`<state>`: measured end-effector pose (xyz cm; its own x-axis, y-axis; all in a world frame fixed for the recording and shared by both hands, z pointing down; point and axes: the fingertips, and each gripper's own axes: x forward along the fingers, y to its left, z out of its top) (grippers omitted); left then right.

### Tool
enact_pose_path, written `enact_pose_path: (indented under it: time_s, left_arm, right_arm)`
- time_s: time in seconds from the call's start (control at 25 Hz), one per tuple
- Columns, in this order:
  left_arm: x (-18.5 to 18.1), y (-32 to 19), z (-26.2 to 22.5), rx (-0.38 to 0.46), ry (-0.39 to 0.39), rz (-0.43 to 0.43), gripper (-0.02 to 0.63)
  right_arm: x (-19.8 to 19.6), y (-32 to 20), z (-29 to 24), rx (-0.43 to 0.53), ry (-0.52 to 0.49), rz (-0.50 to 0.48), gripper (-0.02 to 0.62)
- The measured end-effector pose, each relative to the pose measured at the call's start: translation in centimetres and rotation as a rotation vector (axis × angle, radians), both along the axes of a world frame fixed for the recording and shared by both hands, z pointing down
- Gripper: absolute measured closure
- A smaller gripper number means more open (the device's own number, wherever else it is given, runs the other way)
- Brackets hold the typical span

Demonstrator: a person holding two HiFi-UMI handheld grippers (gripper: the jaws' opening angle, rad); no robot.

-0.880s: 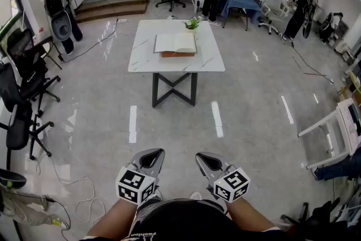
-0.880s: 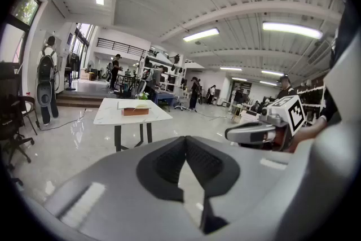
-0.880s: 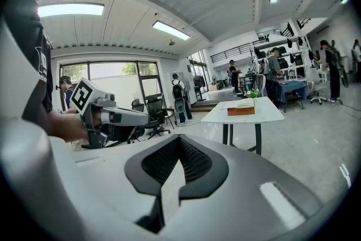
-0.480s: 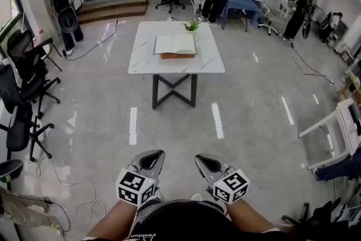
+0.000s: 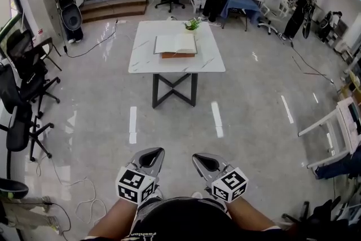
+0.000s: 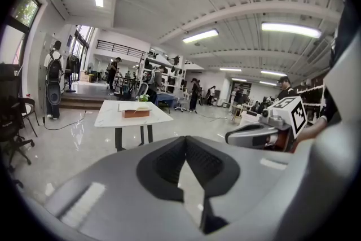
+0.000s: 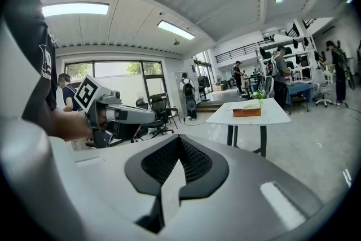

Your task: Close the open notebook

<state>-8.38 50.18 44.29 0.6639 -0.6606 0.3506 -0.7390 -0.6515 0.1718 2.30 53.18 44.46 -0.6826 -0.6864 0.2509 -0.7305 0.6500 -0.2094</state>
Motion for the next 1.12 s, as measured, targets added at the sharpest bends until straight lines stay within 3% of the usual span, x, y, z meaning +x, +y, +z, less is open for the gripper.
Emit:
enact_pose_path:
  time_s: [0.48,1.12]
  left_arm:
    - [-3.0,-1.1,0.3,-0.001,0.011,0.037,0.549]
    - [-9.8,-2.7,1.4,-0.006,-0.008,0.113,0.549]
  right_arm:
    - [-2.4,-0.8,0.6,-0.008,0.004,0.065,0.595]
    - [-9.9,-1.9,1.3,-0.024,0.008,0.108,0.595]
